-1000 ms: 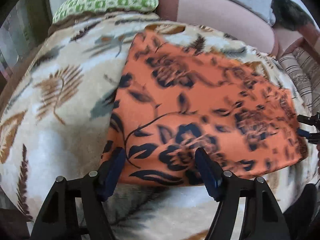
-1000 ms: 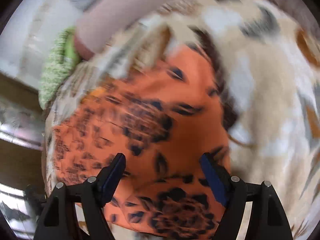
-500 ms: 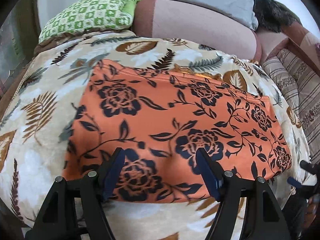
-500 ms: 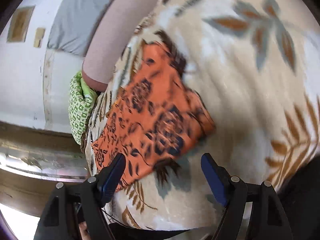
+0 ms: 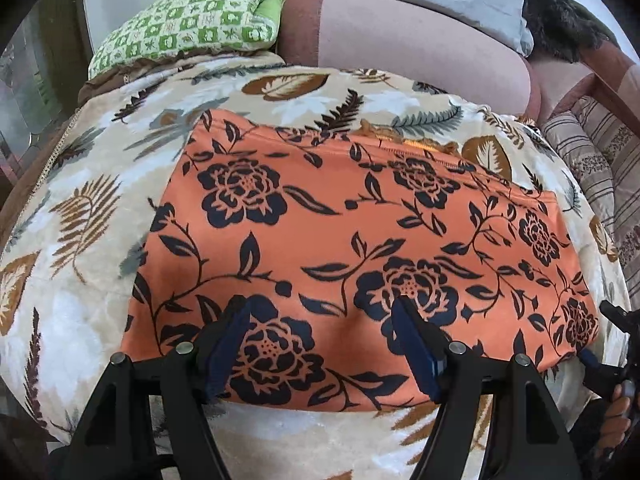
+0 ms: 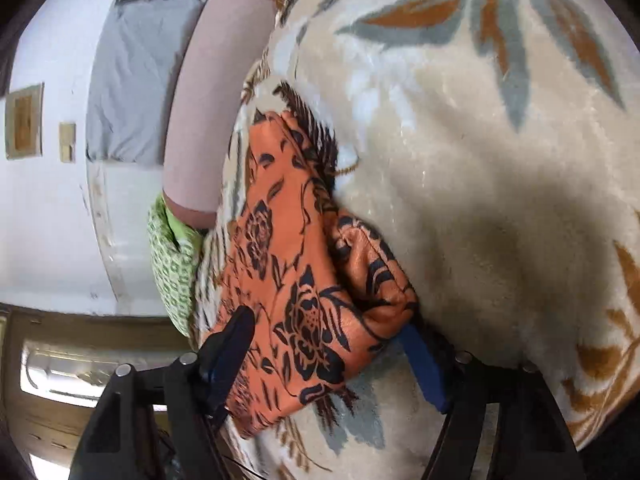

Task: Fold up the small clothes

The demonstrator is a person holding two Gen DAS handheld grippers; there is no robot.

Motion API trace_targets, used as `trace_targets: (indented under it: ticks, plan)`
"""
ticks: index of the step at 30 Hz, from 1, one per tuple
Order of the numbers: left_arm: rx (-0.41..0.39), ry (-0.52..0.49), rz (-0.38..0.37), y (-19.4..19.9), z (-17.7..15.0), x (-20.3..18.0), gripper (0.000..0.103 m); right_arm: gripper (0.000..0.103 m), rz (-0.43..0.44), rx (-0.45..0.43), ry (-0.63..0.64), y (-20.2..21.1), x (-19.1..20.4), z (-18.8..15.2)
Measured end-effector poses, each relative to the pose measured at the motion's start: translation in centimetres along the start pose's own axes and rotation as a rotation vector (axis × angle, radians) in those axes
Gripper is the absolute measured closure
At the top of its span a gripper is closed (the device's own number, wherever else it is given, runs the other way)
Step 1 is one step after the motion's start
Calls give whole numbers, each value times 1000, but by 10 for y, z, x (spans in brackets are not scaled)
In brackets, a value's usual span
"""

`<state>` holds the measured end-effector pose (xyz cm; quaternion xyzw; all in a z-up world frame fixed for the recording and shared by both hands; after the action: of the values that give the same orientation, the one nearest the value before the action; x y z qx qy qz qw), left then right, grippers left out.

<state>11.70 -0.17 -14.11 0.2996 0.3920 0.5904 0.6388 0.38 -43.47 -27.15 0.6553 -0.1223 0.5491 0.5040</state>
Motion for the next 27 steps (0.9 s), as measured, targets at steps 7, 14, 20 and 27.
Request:
trace_targets:
  ticks: [7, 14, 20, 27]
  plan:
    - [-10, -61, -44, -6, -2, -34, 29, 26, 10, 9, 4, -2, 5, -4]
    - [46, -105, 26, -41, -15, -57, 29, 26, -3, -11, -97, -3, -2, -9]
    - [-30, -85, 11, -23, -8, -56, 29, 27, -52, -67, 4, -3, 15, 10]
    - [49, -186, 144, -47, -14, -65, 29, 65, -177, -28, 89, -12, 10, 11]
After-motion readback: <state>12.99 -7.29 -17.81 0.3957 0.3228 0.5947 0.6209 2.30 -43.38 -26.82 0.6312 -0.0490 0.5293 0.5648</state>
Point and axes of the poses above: each gripper's, at about its wrist camera, not at the fingertips, and y roughly against the way its jaws point, x to its left, z to its top, the point moved 1 cm from there along -y, roughly the way its jaws point, and after that the axes turned 9 degrees about y, right-handed, at the moved point
